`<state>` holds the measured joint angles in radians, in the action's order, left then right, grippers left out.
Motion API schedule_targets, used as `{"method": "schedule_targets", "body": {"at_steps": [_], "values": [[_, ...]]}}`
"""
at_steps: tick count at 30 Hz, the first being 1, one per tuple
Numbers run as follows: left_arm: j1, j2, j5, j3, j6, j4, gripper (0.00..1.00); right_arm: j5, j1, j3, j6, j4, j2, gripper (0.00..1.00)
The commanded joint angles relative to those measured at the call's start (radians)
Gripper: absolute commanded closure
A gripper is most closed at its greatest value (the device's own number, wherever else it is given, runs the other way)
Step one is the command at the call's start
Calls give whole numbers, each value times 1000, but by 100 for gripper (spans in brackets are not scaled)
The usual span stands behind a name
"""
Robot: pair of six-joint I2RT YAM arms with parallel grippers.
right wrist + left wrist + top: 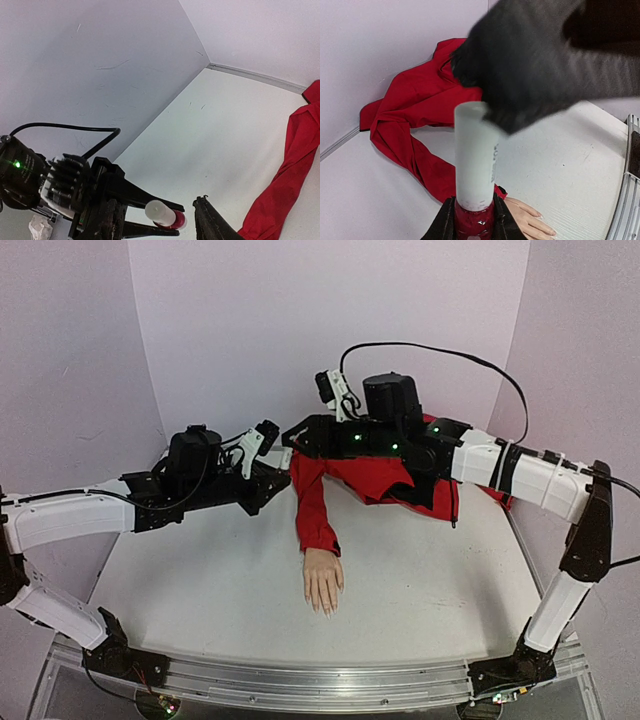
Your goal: Paint the nails
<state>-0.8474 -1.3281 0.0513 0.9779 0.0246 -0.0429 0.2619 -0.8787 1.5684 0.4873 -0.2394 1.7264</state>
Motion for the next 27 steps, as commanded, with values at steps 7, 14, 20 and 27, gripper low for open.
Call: {"method": "schedule_targets", "body": {"at_steps": [7, 14, 20, 27], "values": [[-15, -8, -17, 69, -15, -46, 100, -31, -25, 56, 47, -29, 60, 67], [-13, 10, 28, 65, -54, -43, 100, -8, -23, 35, 10, -30, 40, 98], [63, 56, 663, 73, -13, -45, 100, 409, 3, 5, -250, -40, 0, 100], [138, -29, 1346, 151, -116, -42, 100, 1149, 7, 10, -363, -36, 6, 100]]}}
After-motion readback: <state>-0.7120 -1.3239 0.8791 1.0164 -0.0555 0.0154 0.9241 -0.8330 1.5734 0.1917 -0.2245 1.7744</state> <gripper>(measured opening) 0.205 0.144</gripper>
